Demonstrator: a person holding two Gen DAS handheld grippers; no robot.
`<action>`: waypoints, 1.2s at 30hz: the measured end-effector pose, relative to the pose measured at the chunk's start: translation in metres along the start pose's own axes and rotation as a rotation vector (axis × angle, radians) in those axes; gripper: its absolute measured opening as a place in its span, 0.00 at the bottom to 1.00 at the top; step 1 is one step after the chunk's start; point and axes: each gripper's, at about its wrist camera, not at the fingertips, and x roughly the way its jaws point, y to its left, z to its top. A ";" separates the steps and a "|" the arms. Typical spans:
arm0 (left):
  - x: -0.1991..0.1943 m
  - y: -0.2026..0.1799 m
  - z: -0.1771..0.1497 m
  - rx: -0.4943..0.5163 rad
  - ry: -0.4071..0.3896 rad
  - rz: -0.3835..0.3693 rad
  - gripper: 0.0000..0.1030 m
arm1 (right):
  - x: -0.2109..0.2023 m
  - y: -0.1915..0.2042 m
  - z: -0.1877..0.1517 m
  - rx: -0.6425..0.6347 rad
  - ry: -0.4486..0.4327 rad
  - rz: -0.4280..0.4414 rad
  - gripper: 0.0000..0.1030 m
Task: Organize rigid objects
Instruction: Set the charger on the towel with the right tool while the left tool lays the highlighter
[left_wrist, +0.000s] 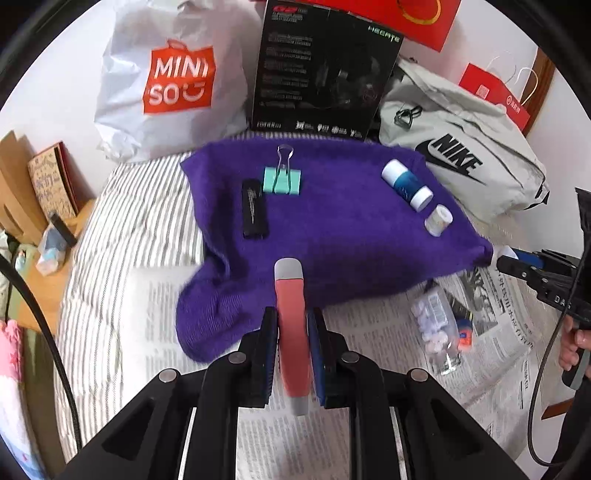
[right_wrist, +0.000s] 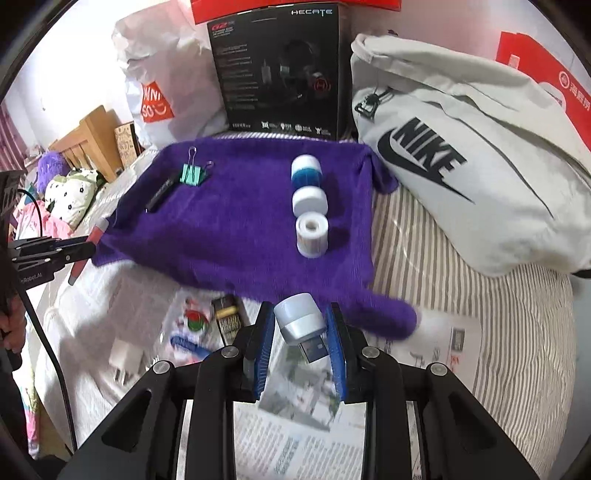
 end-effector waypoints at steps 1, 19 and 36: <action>0.000 0.001 0.004 0.003 0.000 0.002 0.16 | 0.002 -0.001 0.004 0.003 0.002 0.002 0.27; 0.031 0.002 0.051 0.035 0.014 0.000 0.16 | 0.067 -0.003 0.045 0.011 0.109 0.015 0.27; 0.080 0.003 0.070 0.046 0.092 0.006 0.16 | 0.098 0.001 0.048 -0.004 0.146 0.013 0.28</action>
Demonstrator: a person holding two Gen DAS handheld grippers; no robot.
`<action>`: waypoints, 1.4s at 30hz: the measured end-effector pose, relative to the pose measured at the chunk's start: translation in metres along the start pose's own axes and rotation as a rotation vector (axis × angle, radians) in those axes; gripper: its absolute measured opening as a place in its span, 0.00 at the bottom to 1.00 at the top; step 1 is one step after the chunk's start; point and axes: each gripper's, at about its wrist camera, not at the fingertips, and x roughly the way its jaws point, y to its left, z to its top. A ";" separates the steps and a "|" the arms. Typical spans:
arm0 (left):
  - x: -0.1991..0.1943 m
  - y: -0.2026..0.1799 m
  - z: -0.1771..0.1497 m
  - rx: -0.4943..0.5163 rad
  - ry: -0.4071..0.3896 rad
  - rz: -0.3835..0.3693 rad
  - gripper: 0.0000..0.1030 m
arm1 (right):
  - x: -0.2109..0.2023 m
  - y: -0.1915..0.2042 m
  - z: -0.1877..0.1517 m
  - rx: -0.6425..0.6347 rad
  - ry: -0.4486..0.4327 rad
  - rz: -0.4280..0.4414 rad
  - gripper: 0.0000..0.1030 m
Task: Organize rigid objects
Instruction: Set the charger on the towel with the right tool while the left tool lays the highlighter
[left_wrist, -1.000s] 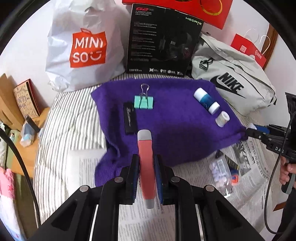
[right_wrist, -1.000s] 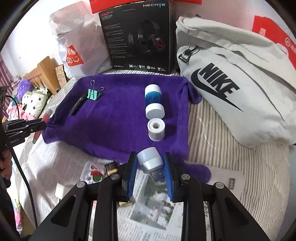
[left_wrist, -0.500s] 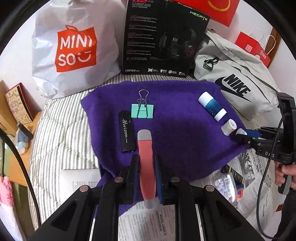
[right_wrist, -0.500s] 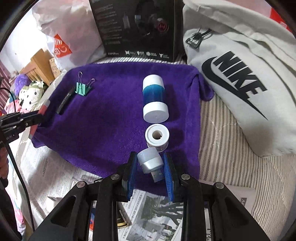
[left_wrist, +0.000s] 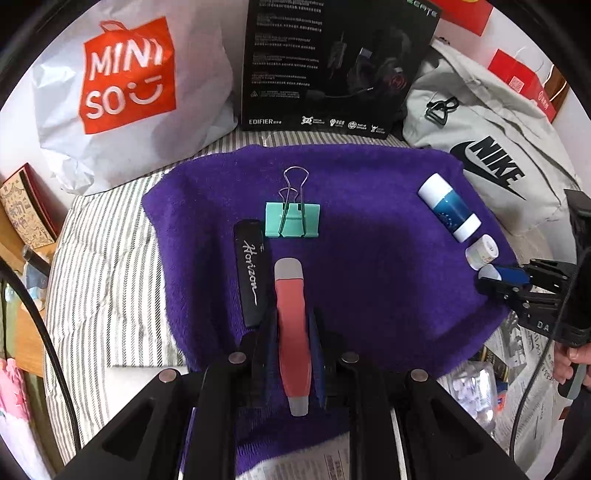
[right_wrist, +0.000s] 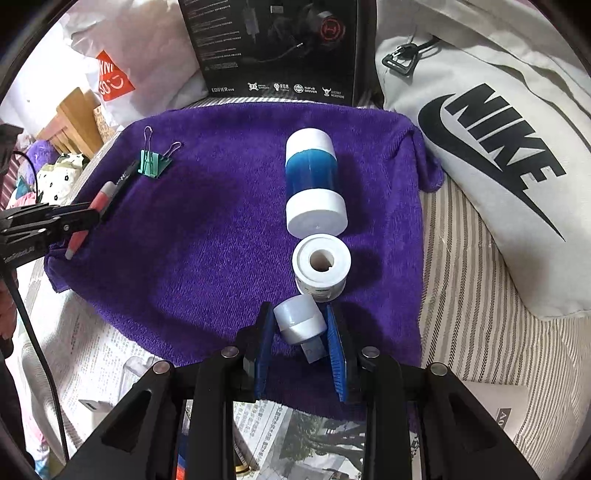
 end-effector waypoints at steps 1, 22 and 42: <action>0.004 -0.001 0.002 0.002 0.006 -0.004 0.16 | -0.001 0.000 -0.001 -0.002 -0.003 0.000 0.28; 0.029 -0.014 0.009 0.016 -0.025 0.038 0.18 | -0.002 -0.003 -0.010 -0.017 -0.062 0.012 0.29; 0.000 -0.033 -0.006 0.065 0.017 0.055 0.49 | -0.031 0.006 -0.015 -0.020 -0.058 -0.032 0.52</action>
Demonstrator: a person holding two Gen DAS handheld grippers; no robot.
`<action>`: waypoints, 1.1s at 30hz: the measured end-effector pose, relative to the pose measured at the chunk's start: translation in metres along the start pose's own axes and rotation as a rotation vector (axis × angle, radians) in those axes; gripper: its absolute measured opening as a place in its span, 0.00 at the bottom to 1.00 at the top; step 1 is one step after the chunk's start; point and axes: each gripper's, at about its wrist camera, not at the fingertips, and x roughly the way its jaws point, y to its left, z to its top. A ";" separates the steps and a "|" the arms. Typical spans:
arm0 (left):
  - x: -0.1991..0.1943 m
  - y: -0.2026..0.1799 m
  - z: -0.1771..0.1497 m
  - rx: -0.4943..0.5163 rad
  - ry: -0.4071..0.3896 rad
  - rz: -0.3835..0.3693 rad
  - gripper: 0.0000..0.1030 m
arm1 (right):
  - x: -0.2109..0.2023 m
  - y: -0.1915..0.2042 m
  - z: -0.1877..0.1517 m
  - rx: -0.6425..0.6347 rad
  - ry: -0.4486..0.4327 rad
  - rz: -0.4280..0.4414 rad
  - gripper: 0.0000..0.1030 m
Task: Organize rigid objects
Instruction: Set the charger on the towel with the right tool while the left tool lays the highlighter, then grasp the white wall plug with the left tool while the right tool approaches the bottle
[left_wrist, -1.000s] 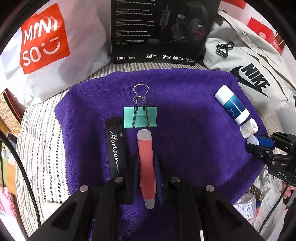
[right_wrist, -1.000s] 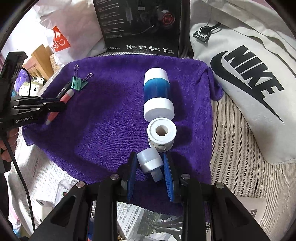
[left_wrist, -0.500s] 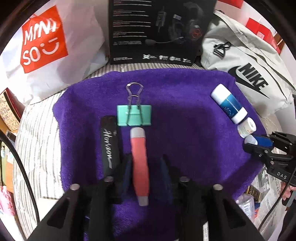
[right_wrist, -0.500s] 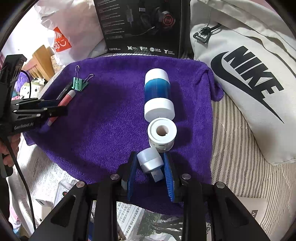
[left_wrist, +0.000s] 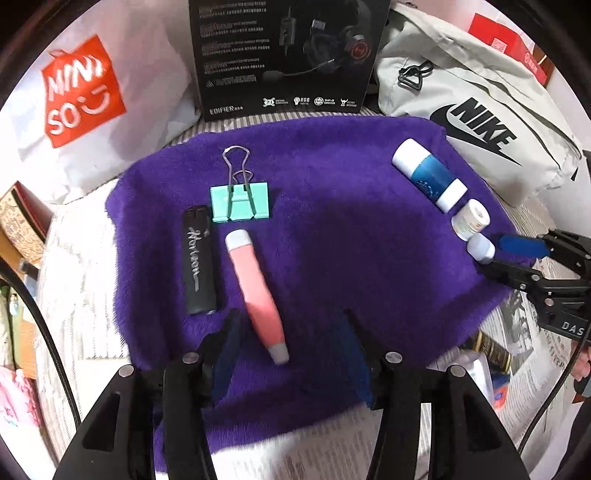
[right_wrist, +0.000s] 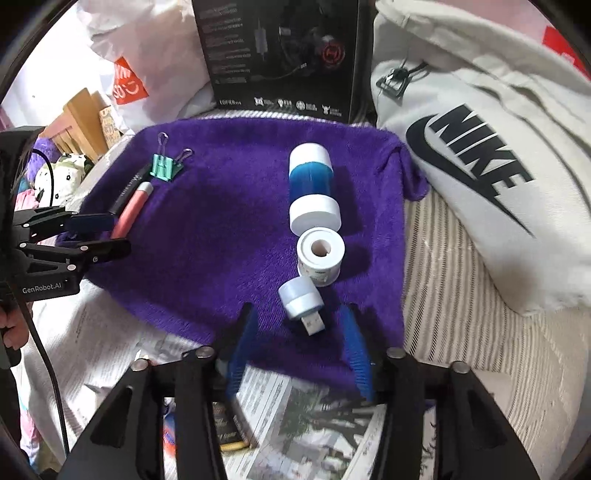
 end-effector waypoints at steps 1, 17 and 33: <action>-0.005 0.002 -0.002 -0.002 -0.009 0.006 0.49 | -0.005 0.000 -0.002 0.001 -0.008 -0.002 0.55; -0.069 -0.037 -0.067 -0.026 -0.053 -0.081 0.52 | -0.048 0.004 -0.066 0.052 -0.013 0.027 0.59; -0.040 -0.085 -0.112 0.052 0.075 -0.020 0.53 | -0.056 0.004 -0.105 0.110 0.011 0.068 0.59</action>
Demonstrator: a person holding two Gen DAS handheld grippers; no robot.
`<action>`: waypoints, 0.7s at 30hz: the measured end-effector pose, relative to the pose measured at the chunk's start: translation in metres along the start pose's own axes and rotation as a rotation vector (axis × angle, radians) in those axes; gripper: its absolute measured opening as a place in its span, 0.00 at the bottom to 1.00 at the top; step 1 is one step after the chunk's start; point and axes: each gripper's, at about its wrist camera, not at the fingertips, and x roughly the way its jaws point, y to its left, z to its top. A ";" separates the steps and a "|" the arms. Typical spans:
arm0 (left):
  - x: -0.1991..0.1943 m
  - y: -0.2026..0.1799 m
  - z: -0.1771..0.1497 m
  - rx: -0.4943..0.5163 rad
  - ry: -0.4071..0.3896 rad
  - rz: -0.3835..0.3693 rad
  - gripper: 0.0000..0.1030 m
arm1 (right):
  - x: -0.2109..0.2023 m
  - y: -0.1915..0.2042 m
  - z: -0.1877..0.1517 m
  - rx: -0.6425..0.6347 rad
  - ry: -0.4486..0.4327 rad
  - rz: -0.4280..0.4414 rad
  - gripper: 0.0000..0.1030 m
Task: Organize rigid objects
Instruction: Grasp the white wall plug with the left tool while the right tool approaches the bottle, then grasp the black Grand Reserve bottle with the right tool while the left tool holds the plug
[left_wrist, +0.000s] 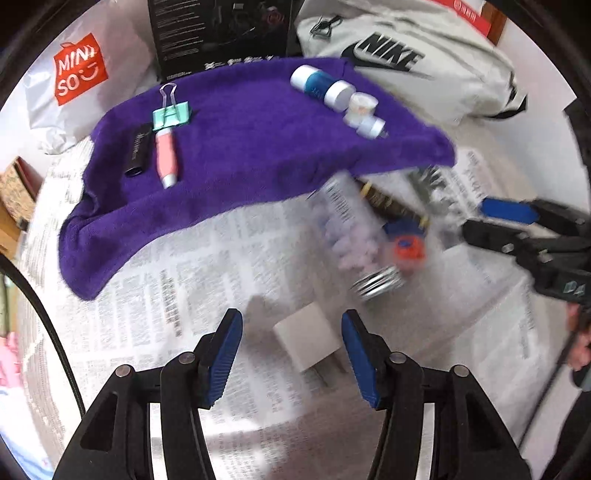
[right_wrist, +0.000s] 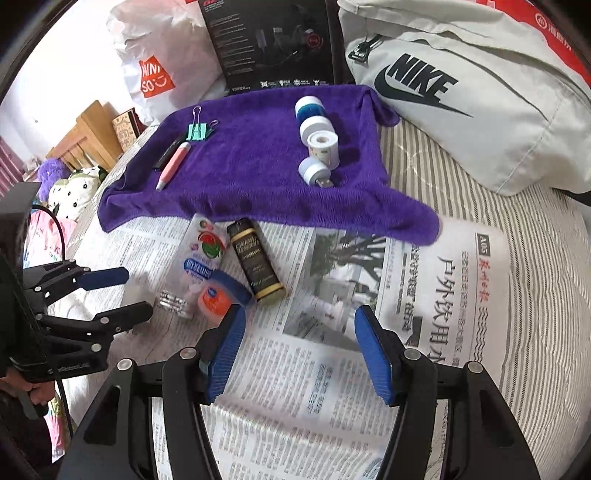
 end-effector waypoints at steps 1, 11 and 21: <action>0.001 0.001 -0.002 0.003 0.004 0.012 0.53 | 0.001 0.001 -0.001 -0.003 0.002 0.000 0.59; -0.004 0.023 -0.011 -0.017 -0.005 0.016 0.53 | 0.008 0.006 -0.005 -0.008 0.018 0.017 0.59; 0.001 0.004 -0.012 0.086 -0.032 0.024 0.27 | 0.022 0.007 0.009 -0.039 -0.013 0.012 0.59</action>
